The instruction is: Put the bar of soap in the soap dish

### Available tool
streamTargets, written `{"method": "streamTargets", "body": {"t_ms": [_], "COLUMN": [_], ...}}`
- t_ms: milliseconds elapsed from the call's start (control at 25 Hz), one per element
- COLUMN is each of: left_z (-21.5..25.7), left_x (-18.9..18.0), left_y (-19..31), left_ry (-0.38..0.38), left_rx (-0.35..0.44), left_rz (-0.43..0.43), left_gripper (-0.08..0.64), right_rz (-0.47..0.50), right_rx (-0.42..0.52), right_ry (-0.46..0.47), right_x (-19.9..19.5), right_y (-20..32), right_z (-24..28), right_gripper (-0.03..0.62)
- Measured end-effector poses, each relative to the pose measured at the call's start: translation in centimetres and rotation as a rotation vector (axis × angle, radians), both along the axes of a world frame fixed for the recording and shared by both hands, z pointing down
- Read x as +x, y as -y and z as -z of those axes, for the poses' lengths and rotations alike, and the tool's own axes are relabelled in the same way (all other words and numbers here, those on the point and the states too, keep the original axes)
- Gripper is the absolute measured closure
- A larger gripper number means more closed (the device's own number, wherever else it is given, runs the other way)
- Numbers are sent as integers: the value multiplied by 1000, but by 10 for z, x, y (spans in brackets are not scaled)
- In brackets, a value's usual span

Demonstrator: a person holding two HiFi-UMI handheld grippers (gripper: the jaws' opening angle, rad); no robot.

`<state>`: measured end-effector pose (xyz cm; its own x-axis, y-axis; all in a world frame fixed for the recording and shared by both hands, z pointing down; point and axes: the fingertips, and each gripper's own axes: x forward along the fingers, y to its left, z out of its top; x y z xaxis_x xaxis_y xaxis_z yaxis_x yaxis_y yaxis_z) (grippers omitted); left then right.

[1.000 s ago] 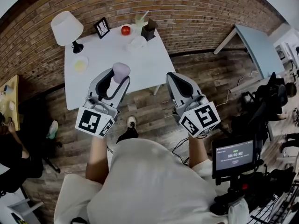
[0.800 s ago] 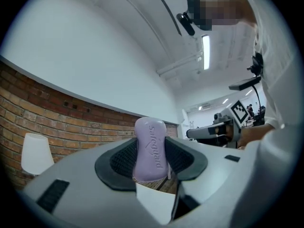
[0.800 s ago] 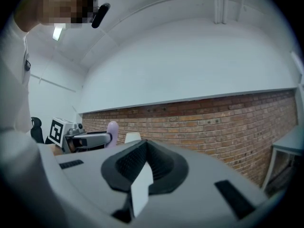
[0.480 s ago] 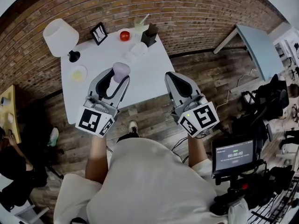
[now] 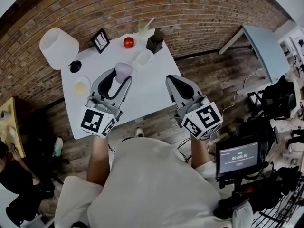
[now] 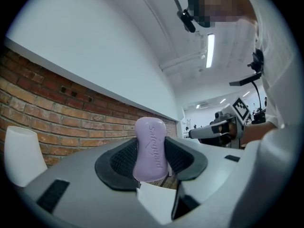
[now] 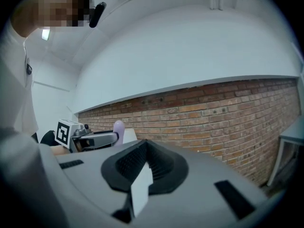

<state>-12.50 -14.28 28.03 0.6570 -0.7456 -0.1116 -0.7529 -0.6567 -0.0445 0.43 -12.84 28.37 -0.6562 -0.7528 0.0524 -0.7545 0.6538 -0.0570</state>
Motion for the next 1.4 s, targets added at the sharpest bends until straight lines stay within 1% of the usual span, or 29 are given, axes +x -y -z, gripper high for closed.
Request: {"method": "streamTargets", "body": {"t_ms": [160,320,440,520,640,800,1000,1200,1400], "left_z": [-1,-8,-21,-32,-49,-71,-97,-137,-167], "left_x": [-6,-8,-6,-2,10,18,24,40,53], "left_y": [22,41,54,65,92,116,132,171,198], "left_ry": [0,-4,-1,7,19,44,68,82,96], "left_rx": [-4,-18,-41,-60,-96,-145,-201,-270,-327], "left_rz": [-13,-38,-57,-67,-79,-84,-99,-116,-136], "left_gripper": [373,373,373,373,373,373,373,373,373], "right_rz": [-32,-101,-131,-140,-141,-120,-130,-125,-129], "right_rx": [-5,5,-17,-39,-82,-130,-148,-202,-252], "right_ry": [0,-24,-40,-24,19,39,26,13,-4], "right_x": [-3,0,4,8,18,23,23,30,37], "right_y": [20,33,38,43,62,79,89,123,144], "right_z": [-2,-6,-17,-25,-37,-53,-68,-96,-116], "right_gripper": [588,588,588,588,588,588,588,588,588]}}
